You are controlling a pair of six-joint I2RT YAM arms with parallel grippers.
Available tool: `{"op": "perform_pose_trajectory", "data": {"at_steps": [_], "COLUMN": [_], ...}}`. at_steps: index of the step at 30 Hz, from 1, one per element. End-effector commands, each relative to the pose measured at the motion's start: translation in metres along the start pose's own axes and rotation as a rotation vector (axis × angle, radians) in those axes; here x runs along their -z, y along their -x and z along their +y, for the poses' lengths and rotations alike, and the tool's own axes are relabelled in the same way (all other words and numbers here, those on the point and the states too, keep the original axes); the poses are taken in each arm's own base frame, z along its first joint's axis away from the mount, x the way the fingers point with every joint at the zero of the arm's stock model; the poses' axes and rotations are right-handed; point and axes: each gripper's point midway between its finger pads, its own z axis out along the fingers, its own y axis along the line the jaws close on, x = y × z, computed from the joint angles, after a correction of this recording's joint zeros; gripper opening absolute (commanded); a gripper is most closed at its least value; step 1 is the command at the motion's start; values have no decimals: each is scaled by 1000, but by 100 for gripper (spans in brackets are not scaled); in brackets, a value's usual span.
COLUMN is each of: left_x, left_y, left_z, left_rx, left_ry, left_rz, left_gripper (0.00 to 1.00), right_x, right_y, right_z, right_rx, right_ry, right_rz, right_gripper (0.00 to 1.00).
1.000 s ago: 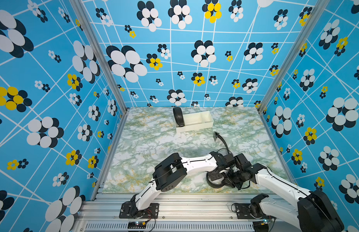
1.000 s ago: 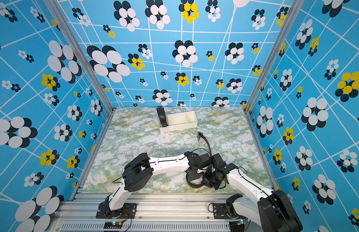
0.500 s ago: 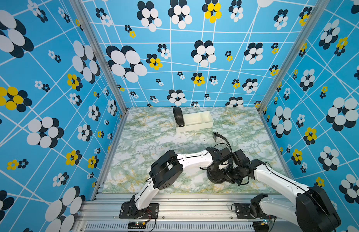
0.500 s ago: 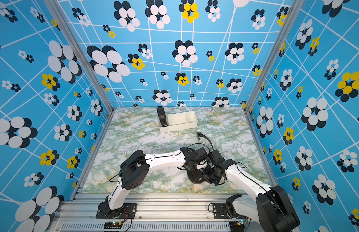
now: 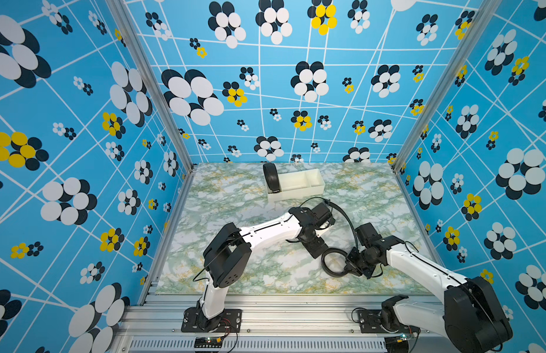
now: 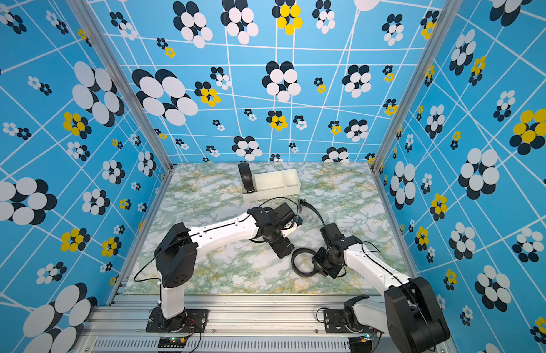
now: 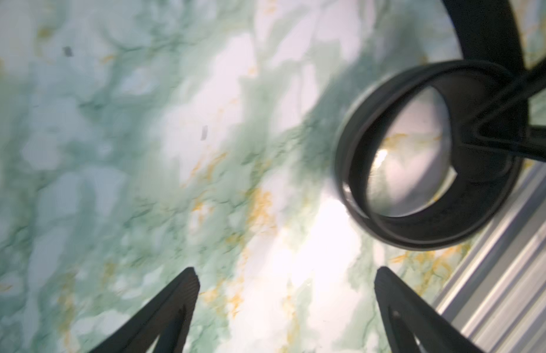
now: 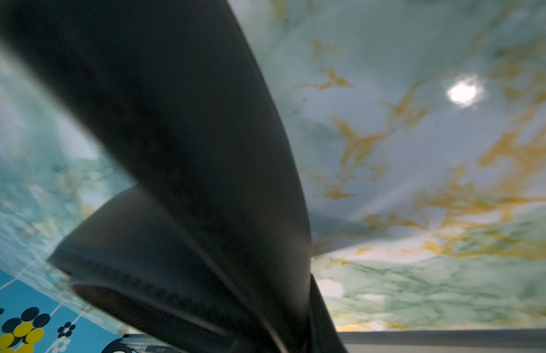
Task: Place the belts into the storage roll
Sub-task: Roll the belt at the center of the board.
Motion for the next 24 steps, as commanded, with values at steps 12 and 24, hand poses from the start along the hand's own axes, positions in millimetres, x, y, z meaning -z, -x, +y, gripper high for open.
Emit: {"op": "perform_pose_trajectory", "data": {"at_steps": [12, 24], "left_x": [4, -84], "left_y": [99, 120], "left_z": [51, 96], "left_rx": [183, 248], "left_ry": [12, 80], "left_rz": [-158, -51], "left_gripper": [94, 95], "right_x": [1, 9], "right_y": [-6, 4], "right_z": [-14, -2], "right_rx": [27, 16], "right_ry": [-42, -38], "right_rz": [56, 25], "right_gripper": [0, 0]}}
